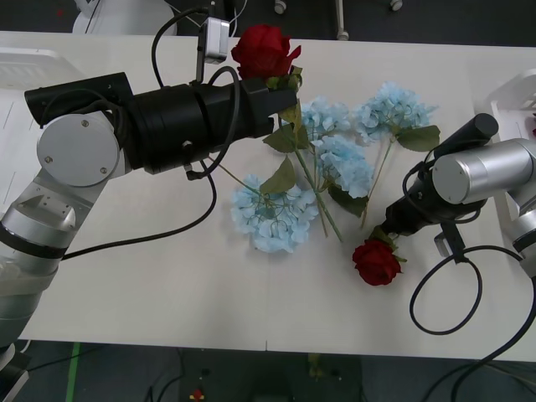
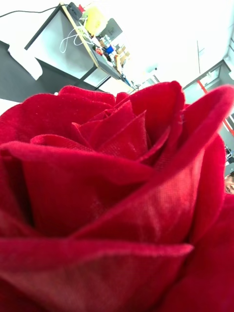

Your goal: Put the red flowers into the right box and the blue flowers into the left box

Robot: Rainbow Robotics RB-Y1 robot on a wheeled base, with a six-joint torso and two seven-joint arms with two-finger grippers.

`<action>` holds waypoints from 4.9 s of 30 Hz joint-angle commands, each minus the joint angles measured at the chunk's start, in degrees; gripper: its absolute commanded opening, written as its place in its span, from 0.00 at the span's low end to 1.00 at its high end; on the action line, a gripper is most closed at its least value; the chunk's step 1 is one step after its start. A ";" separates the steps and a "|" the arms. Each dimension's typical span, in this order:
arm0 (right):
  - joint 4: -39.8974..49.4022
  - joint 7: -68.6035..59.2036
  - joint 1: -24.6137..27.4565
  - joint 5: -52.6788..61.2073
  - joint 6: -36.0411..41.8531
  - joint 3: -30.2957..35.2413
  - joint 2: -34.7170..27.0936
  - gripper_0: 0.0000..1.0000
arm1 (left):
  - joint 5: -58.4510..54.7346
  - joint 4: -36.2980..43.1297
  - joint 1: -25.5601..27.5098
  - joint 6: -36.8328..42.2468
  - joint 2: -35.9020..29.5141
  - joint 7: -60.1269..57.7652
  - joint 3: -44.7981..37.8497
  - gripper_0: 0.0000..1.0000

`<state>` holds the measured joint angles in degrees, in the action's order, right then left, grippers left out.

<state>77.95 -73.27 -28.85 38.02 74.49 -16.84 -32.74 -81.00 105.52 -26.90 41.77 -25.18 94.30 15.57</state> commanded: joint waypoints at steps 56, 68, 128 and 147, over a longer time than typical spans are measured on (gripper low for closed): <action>10.29 127.85 -0.59 28.95 0.22 2.60 -27.46 0.91 | 0.41 0.83 0.97 -1.70 0.30 -5.71 -0.37 0.00; -5.79 173.47 -2.18 58.39 -6.55 3.92 -27.37 0.91 | 0.32 0.83 0.97 -1.87 0.30 -5.88 -0.37 0.00; 16.10 195.26 2.92 67.44 -0.66 0.93 -6.89 0.00 | -0.38 0.74 0.62 -3.28 4.17 -6.94 -0.37 0.00; 16.10 193.94 1.43 64.02 -0.48 0.93 -6.98 0.00 | -3.20 0.83 0.80 -3.28 2.15 -7.11 -0.54 0.94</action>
<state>93.11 121.82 -24.92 102.66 74.13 -15.83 -40.79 -82.35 105.44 -26.80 39.32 -22.42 92.19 15.57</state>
